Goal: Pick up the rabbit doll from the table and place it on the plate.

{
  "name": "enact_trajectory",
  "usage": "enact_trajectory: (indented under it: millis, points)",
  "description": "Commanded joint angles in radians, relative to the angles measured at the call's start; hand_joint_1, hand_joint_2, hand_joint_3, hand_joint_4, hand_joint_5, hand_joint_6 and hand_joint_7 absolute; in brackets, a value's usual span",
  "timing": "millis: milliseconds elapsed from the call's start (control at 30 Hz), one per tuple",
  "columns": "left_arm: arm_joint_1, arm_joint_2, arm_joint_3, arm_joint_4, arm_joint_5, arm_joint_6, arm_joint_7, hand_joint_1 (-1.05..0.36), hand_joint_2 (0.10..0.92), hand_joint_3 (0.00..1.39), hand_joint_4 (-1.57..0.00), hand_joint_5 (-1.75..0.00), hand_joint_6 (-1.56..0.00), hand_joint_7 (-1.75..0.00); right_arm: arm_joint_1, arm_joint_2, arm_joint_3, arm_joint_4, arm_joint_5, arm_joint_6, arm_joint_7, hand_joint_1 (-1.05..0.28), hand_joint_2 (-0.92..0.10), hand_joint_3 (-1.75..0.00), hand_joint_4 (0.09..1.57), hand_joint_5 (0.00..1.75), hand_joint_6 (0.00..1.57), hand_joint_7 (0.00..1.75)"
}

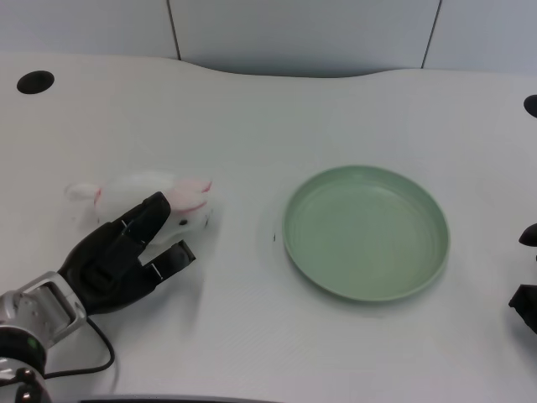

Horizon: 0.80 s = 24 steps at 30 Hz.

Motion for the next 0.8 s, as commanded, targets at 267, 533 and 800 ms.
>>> enact_trajectory:
  millis: [267, 533, 800]
  points:
    - [0.001, 0.057, -0.079, 0.024, 0.119, -0.063, -0.186, -0.26, 0.457, 0.8, -0.91, -1.75, -0.91, -0.97, 0.006, -0.011, -0.005, -0.002, 0.004, -0.004, -0.009, -0.43, -0.92, -0.21, 1.24, 1.75, 0.94, 1.75]
    - [0.014, 0.077, -0.108, 0.042, 0.172, -0.138, -0.255, -0.27, 0.388, 0.81, -0.91, -1.75, -1.01, -0.83, 0.005, -0.017, -0.001, -0.003, -0.001, -0.004, -0.008, -0.44, -0.92, -0.22, 1.2, 1.75, 0.88, 1.75]
    - [0.006, 0.079, -0.095, 0.052, 0.166, -0.127, -0.253, -0.28, 0.402, 0.82, -0.89, -1.75, -0.99, -0.78, 0.003, -0.013, 0.004, -0.005, -0.005, -0.007, -0.014, -0.45, -0.92, -0.22, 1.25, 1.75, 0.98, 1.75]
